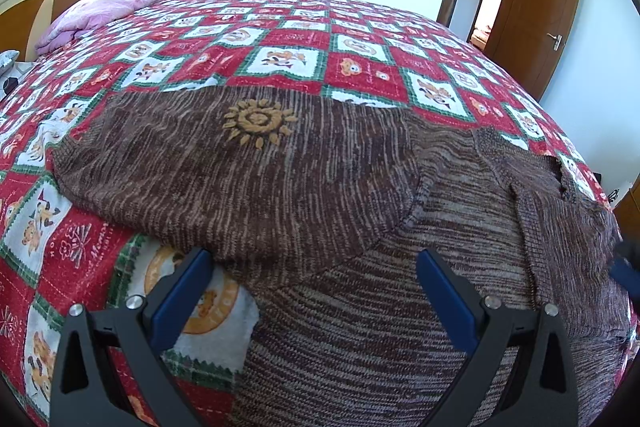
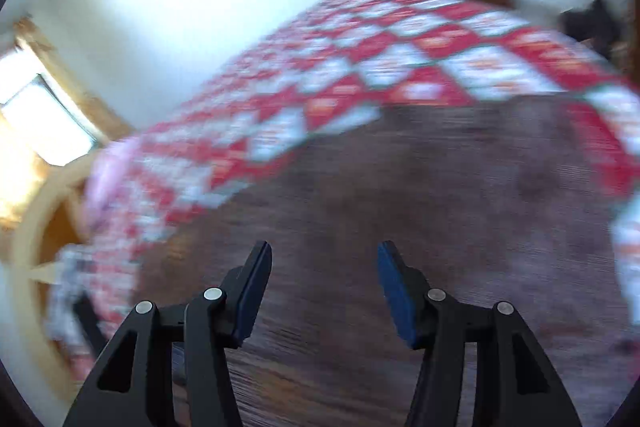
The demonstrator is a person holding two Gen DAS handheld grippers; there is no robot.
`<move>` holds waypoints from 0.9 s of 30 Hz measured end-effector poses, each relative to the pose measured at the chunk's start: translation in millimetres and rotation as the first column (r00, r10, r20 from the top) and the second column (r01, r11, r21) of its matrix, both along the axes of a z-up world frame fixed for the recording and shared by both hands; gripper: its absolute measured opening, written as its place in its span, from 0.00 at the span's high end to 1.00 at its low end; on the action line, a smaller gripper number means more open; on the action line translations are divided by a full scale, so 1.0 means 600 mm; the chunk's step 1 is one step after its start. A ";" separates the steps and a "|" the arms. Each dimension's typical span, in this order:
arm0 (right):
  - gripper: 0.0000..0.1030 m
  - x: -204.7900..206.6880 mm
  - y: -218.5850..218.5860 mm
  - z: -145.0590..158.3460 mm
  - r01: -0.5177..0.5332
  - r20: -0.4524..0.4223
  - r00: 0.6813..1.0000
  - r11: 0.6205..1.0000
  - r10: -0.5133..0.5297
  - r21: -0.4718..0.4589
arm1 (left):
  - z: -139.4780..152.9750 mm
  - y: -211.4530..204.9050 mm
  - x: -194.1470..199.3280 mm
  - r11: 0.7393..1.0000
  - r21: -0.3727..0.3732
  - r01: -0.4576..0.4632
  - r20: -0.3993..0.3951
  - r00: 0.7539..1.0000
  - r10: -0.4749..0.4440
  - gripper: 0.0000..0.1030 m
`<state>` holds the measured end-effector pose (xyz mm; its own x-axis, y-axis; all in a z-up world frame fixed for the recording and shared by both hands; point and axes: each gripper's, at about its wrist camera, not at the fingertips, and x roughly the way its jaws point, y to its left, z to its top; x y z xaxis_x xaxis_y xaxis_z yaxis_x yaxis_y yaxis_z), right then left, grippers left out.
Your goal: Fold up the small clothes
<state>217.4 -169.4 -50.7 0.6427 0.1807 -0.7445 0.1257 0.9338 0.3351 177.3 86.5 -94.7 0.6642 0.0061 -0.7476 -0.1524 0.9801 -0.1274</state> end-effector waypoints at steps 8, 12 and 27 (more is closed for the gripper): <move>0.42 -0.054 -0.047 -0.048 0.078 -0.035 0.995 0.964 -0.090 -0.252 | -0.003 -0.001 0.003 1.000 0.017 0.001 -0.016 1.000 -0.001 0.00; 0.36 -0.052 -0.023 -0.050 0.072 -0.011 0.997 0.940 -0.080 -0.334 | -0.003 0.004 0.000 1.000 0.004 0.008 -0.020 1.000 -0.008 0.00; 0.36 -0.075 -0.067 -0.038 0.120 0.078 0.990 0.991 -0.115 -0.066 | 0.073 0.330 -0.020 0.884 -0.198 -0.423 0.062 0.895 0.442 0.06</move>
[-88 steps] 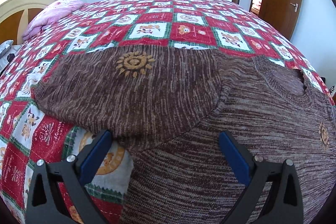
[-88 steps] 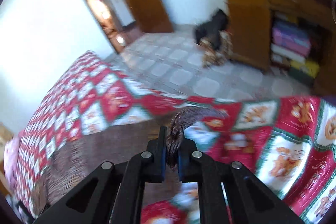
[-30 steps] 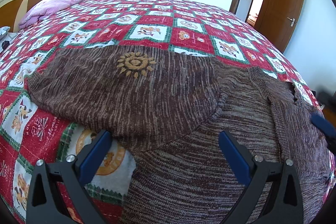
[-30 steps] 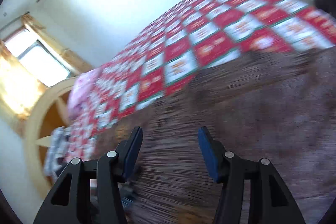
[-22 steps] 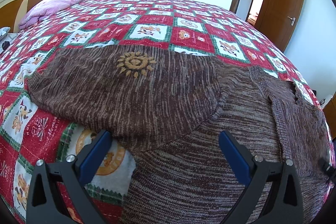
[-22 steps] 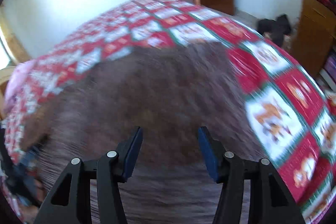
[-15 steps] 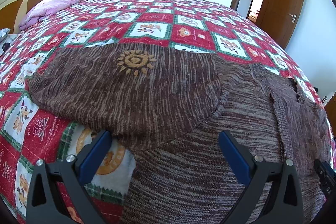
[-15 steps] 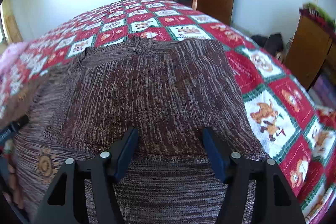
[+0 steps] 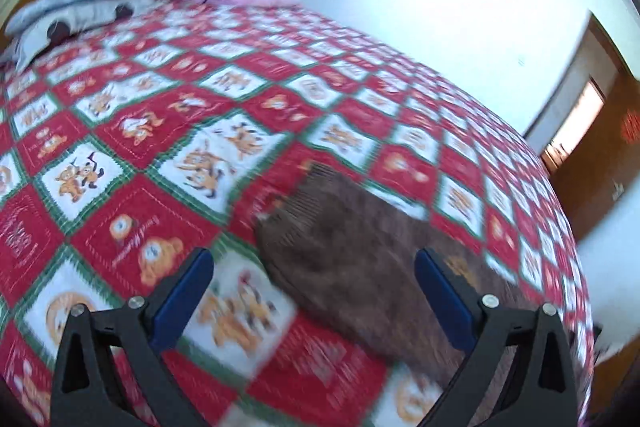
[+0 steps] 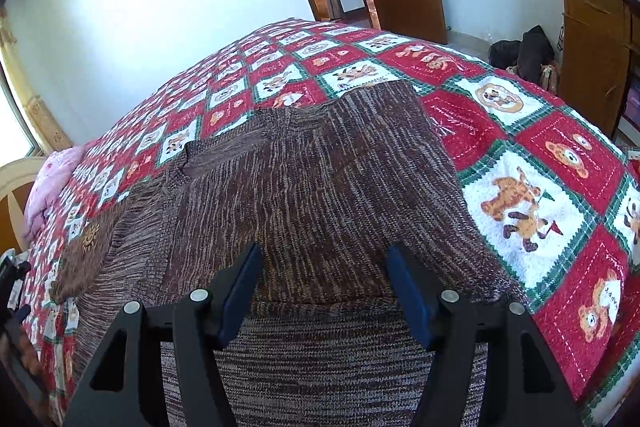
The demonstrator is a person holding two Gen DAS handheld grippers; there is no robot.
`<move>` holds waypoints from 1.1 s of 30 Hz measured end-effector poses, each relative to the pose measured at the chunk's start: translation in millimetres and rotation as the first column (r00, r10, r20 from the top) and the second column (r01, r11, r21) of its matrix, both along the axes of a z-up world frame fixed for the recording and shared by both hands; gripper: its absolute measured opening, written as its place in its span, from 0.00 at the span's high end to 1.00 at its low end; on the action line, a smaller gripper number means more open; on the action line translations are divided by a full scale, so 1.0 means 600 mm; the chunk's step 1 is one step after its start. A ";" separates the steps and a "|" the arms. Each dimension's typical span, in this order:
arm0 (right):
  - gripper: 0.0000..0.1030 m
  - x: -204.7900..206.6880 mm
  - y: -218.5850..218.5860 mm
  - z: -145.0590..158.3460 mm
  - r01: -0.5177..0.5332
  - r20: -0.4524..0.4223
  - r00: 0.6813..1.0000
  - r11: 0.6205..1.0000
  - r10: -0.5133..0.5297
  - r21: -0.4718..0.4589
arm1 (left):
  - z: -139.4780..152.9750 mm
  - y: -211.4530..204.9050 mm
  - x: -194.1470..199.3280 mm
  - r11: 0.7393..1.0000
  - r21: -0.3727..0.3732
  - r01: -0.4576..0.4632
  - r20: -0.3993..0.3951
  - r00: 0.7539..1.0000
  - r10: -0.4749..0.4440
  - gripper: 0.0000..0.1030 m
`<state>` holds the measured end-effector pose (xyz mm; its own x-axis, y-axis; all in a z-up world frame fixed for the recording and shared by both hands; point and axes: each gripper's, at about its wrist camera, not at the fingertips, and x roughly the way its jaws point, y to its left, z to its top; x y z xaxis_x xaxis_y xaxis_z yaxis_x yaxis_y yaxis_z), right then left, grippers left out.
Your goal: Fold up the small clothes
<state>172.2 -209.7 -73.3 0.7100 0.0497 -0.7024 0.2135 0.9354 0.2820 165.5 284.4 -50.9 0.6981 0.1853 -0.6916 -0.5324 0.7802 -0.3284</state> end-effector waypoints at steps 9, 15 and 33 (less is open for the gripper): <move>0.36 0.000 -0.003 -0.003 0.002 -0.001 1.000 1.000 -0.002 0.008 | -0.078 0.025 0.056 0.998 -0.058 0.012 -0.102 0.995 -0.017 0.33; 0.36 0.000 -0.004 -0.003 0.003 0.000 1.000 1.000 -0.003 0.013 | -0.079 0.034 0.039 0.997 -0.075 -0.015 -0.071 0.997 0.009 0.53; 0.36 -0.001 -0.009 -0.003 0.009 0.008 1.000 0.999 -0.009 0.036 | 0.075 -0.173 0.068 0.941 0.131 0.311 0.130 0.936 -0.328 0.90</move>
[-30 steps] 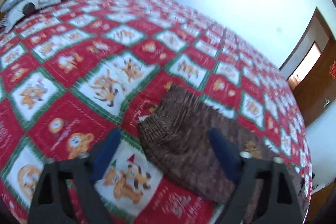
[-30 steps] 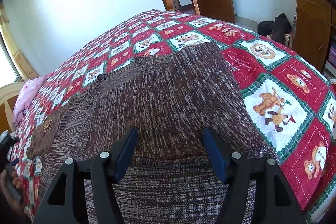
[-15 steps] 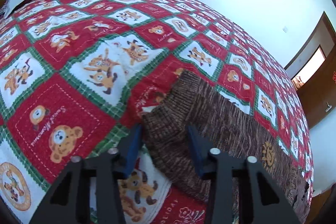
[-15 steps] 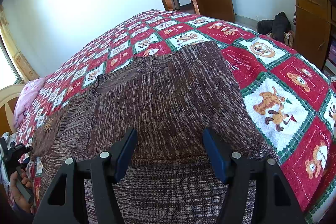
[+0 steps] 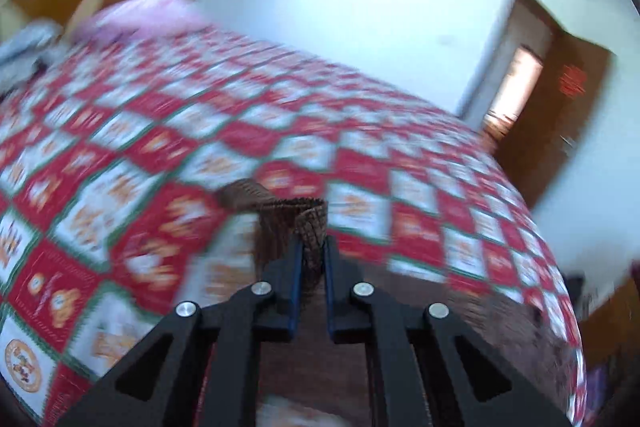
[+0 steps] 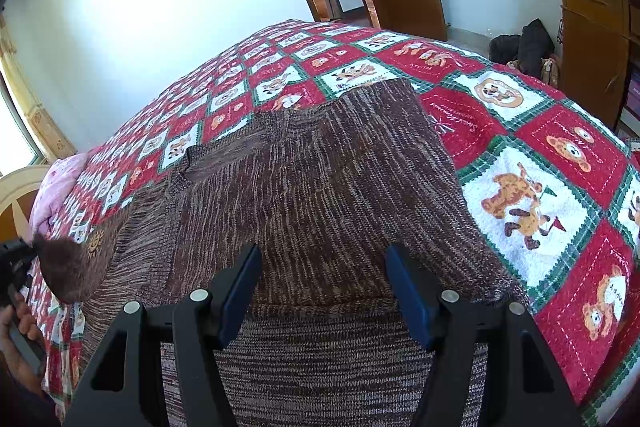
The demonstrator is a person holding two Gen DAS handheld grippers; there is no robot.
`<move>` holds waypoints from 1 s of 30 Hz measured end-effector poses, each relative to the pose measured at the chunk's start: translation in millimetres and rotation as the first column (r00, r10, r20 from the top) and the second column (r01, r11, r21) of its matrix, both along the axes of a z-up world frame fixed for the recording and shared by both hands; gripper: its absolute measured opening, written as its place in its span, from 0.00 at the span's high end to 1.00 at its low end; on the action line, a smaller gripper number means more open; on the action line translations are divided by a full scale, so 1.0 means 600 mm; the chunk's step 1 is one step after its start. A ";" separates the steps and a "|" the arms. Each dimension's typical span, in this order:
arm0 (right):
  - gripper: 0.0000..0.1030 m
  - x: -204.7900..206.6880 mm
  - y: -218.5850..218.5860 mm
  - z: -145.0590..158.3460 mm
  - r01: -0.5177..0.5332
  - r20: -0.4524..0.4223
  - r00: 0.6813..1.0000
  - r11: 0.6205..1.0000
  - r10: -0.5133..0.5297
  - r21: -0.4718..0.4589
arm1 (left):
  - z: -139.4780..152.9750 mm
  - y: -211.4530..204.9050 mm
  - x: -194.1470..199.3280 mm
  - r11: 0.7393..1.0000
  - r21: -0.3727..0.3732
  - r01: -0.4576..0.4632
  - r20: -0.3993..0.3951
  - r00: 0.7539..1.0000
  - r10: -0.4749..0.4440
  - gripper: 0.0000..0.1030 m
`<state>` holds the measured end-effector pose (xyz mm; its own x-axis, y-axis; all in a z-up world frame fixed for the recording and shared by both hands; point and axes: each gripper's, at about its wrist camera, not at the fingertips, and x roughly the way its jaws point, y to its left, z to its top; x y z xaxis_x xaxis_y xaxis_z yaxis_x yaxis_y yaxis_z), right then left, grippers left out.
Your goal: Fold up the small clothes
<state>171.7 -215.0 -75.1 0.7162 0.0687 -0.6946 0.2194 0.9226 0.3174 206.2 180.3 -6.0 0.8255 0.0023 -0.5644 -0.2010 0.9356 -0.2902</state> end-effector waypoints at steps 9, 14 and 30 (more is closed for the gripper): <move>0.36 -0.001 -0.004 0.000 0.001 0.005 1.000 1.000 -0.001 0.024 | -0.045 -0.286 -0.021 0.909 0.170 0.381 -0.067 0.924 -0.375 0.90; 0.36 -0.001 -0.004 0.000 0.001 0.006 1.000 1.000 -0.002 0.031 | -0.098 -0.338 -0.031 0.886 0.180 0.427 -0.159 0.901 -0.403 0.90; 0.36 0.045 0.097 0.058 -0.274 0.051 0.962 0.954 0.270 0.124 | -0.118 -0.117 -0.106 0.990 0.102 0.097 -0.153 0.985 -0.081 0.11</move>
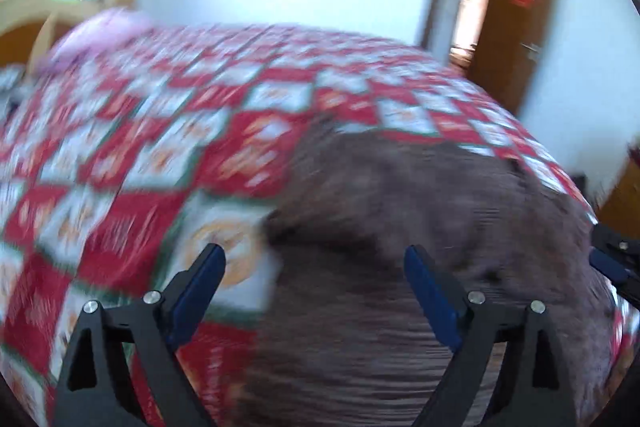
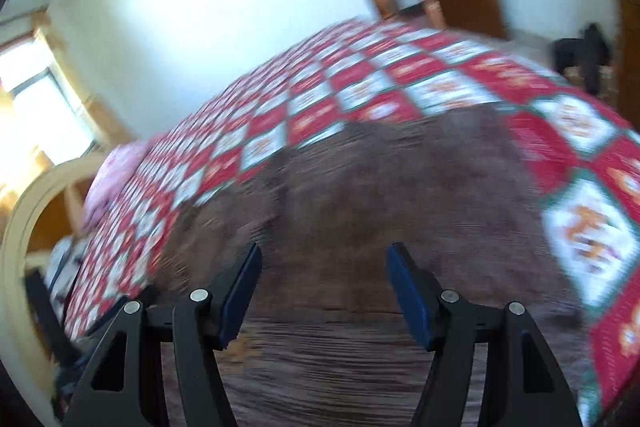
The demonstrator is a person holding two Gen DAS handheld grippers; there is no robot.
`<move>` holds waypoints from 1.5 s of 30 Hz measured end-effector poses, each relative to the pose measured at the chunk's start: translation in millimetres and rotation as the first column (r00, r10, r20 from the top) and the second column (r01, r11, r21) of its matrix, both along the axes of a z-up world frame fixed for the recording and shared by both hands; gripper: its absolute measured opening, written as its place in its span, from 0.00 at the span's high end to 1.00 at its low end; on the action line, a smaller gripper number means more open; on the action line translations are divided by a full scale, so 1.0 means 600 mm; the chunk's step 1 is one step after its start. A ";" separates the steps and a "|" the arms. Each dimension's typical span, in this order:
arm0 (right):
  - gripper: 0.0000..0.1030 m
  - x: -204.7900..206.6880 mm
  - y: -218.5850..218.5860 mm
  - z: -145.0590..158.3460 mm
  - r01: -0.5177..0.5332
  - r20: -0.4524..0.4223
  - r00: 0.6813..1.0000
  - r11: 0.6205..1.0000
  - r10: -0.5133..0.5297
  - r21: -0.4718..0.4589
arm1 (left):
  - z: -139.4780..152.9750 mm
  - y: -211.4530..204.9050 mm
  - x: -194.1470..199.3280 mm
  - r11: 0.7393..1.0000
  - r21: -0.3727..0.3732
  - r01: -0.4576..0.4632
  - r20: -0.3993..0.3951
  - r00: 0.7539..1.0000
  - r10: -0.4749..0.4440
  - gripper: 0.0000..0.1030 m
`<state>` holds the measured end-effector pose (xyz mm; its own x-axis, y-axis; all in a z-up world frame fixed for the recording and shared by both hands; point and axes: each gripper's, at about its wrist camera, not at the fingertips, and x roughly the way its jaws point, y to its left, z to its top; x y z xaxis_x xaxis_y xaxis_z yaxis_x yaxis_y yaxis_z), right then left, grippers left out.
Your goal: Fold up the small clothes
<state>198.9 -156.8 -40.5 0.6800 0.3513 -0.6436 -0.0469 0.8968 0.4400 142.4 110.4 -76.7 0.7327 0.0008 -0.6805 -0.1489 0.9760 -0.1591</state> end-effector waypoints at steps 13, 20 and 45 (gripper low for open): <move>0.88 0.086 0.173 -0.063 -0.161 -0.116 0.983 0.970 0.141 -0.183 | -0.029 0.040 -0.012 0.963 -0.255 -0.081 0.003 0.996 0.085 0.04; 0.89 0.058 0.132 -0.019 -0.133 -0.015 0.991 0.955 0.134 -0.265 | -0.033 0.054 -0.008 0.964 -0.251 -0.084 0.000 0.996 0.087 0.04; 0.96 0.234 0.103 -0.074 -0.054 -0.060 0.998 0.925 0.033 -0.376 | -0.033 0.047 -0.008 0.972 -0.220 -0.081 0.009 0.996 0.085 0.03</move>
